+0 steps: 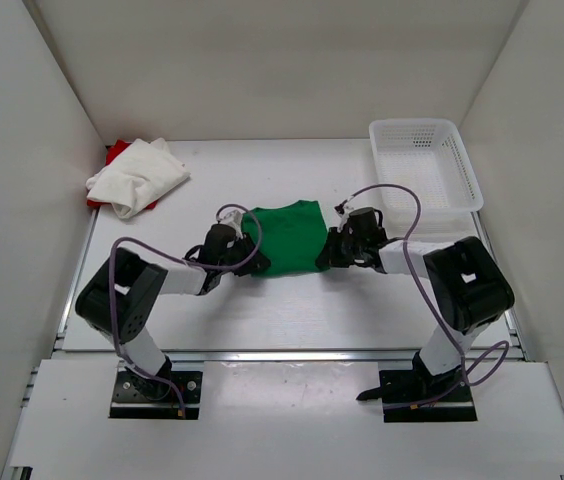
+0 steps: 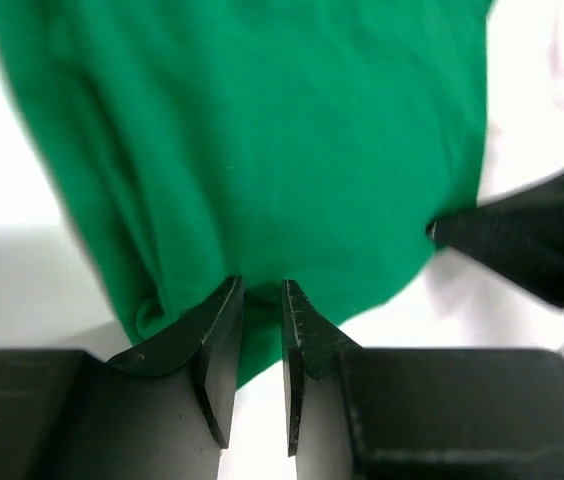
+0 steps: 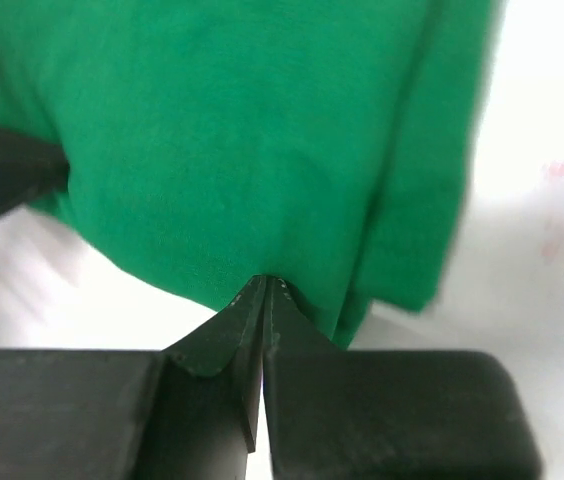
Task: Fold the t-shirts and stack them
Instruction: Fold the long partially folded tshirt into a neat square, then put the neatly folded tshirt into the corner of the board with the left arm
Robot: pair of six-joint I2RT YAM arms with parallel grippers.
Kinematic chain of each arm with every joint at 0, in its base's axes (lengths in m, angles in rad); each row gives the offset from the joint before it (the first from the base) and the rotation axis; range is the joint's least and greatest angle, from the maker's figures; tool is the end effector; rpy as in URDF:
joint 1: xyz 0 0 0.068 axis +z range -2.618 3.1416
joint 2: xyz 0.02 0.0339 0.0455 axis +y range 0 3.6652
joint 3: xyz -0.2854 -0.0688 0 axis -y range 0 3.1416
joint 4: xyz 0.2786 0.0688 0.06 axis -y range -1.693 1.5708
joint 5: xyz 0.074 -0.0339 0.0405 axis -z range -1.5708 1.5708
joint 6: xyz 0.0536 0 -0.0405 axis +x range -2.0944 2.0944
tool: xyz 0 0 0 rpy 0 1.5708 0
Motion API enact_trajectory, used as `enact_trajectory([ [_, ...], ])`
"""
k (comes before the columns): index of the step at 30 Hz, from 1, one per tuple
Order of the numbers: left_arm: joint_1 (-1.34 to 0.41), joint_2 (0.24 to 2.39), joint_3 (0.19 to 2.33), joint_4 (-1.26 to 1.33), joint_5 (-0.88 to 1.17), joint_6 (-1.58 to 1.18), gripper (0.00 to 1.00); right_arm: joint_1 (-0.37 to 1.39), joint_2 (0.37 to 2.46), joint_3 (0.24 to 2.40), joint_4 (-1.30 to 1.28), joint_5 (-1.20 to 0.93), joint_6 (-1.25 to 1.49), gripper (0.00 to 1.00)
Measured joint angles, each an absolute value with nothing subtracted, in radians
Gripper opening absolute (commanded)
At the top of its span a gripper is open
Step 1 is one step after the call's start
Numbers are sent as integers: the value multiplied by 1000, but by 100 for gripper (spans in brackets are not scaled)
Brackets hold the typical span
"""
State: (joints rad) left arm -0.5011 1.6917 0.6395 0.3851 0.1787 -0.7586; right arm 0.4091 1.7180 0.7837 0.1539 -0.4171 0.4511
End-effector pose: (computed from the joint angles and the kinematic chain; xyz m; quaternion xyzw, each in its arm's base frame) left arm 0.2973 -0.1737 0.1062 -0.0764 0.8936 -0.3210 0.3042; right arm 0.3245 0.1644 0.1209 -0.0607 0.9044 0.3307 0.2627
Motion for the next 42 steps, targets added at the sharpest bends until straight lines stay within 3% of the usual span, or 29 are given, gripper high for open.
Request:
enact_trajectory([
  [6,-502,1578,562,368,202,-776,36,409,1626,772,129,-444,450,14],
  [11,-460,1551,640,344,205,-778,36,385,1673,930,114,-480,440,0],
  [18,-353,1739,848,381,231,-796,35,338,1939,1161,220,-577,490,0],
  [24,-256,1900,873,379,264,-825,34,310,2140,1253,223,-631,532,0],
  [27,-223,1900,856,423,289,-842,37,306,2141,1259,231,-645,543,0],
  [29,-212,1885,825,452,297,-854,44,306,2142,1259,231,-645,546,0],
  [33,-207,1796,749,468,297,-856,61,314,2138,1262,226,-646,545,18],
  [37,-218,1646,680,443,248,-822,69,327,2098,1260,207,-638,537,38],
  [42,-258,1543,601,413,189,-771,73,348,1948,1194,222,-613,529,46],
])
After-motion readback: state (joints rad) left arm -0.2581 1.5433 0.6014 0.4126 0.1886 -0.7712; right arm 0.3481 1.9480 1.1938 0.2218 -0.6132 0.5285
